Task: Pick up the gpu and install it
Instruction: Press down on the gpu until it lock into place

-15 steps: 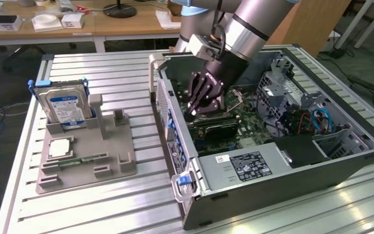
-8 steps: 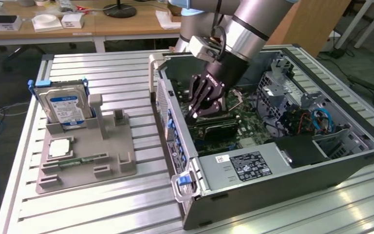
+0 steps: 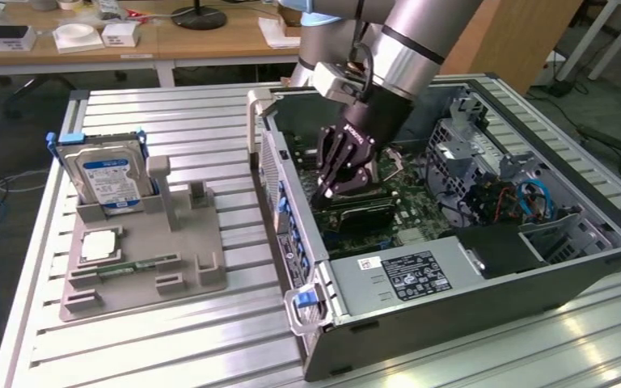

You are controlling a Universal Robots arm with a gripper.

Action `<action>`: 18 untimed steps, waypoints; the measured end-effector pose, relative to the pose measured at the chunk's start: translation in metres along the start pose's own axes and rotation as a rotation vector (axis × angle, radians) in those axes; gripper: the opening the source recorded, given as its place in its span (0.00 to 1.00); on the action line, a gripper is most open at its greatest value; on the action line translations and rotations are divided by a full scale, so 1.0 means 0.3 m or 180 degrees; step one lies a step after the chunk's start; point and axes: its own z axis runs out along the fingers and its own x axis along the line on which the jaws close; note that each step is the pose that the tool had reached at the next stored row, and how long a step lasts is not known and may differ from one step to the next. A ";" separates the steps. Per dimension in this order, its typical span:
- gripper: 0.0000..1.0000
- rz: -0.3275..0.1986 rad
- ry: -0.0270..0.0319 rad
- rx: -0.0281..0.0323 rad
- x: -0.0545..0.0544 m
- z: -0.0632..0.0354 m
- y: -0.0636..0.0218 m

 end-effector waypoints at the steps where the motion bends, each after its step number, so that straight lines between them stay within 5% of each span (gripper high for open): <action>1: 0.10 0.0002 0.0003 0.0037 0.000 0.000 0.001; 3: 0.10 0.0002 0.0008 0.0077 -0.001 0.001 0.003; 7: 0.10 -0.0005 0.0022 0.0124 -0.002 0.003 0.008; 18: 0.10 -0.0105 0.0138 0.0146 -0.004 0.012 0.023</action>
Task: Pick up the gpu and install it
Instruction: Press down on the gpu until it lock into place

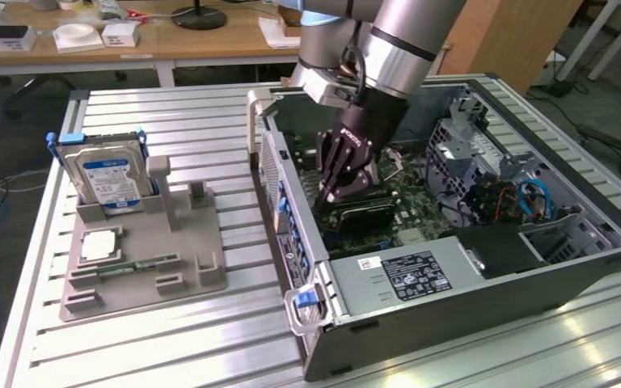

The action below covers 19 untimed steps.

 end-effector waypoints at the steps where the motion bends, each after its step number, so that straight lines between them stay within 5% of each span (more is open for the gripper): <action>1: 0.10 -0.0012 0.0014 0.0001 0.000 0.001 0.001; 5: 0.10 -0.0034 0.0040 0.0009 -0.004 0.017 0.009; 11: 0.10 -0.0041 0.0053 0.0069 -0.012 0.041 0.024; 19: 0.10 -0.0060 0.0070 0.0096 -0.035 0.045 0.040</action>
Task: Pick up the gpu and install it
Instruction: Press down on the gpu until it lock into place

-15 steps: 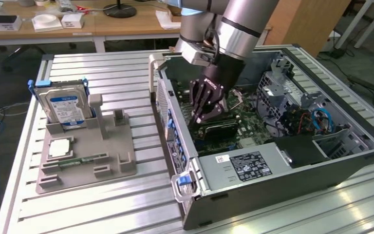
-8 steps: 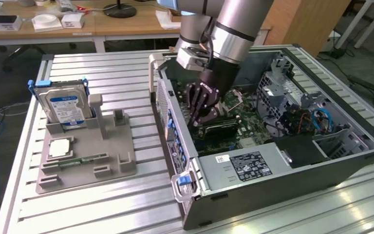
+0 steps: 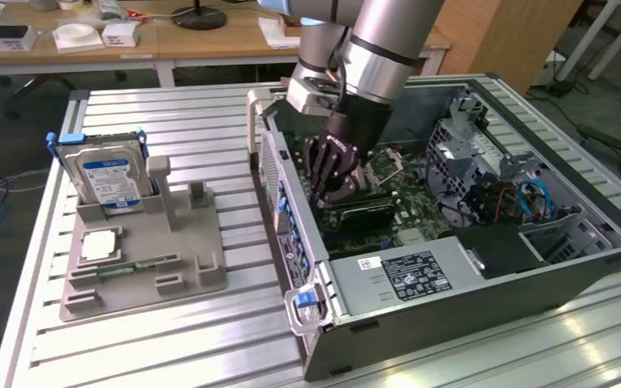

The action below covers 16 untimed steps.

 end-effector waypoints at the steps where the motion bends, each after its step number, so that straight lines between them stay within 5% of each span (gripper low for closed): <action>1: 0.10 -0.0001 0.0005 0.0004 -0.005 0.000 0.001; 10: 0.10 -0.0038 0.0047 0.0028 -0.020 0.011 0.002; 16: 0.10 -0.0039 0.0054 0.0028 -0.027 0.003 -0.013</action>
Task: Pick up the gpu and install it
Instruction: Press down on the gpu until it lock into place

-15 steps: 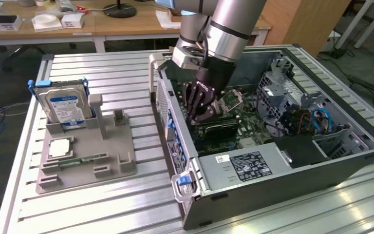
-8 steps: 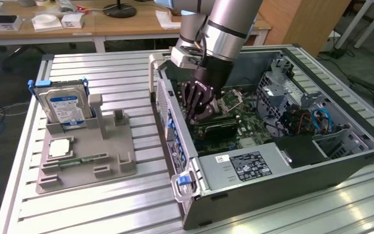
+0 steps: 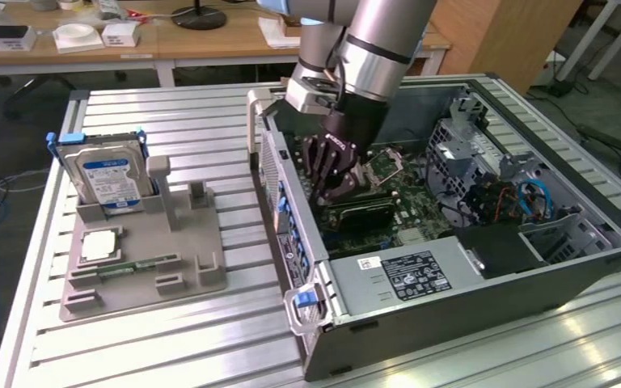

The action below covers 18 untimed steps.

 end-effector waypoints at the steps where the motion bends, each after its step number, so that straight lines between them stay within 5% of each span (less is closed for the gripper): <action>1: 0.10 0.0001 0.0000 0.0004 -0.002 -0.001 -0.001; 3: 0.10 0.0004 0.0007 0.0043 -0.005 -0.001 -0.002; 4: 0.10 0.0007 0.0016 0.0088 -0.007 -0.001 -0.002; 12: 0.10 0.0041 0.0085 0.0495 -0.016 0.000 -0.004; 13: 0.10 0.0038 0.0089 0.0518 -0.018 0.003 -0.005; 18: 0.10 0.0034 0.0088 0.0520 -0.017 0.003 -0.005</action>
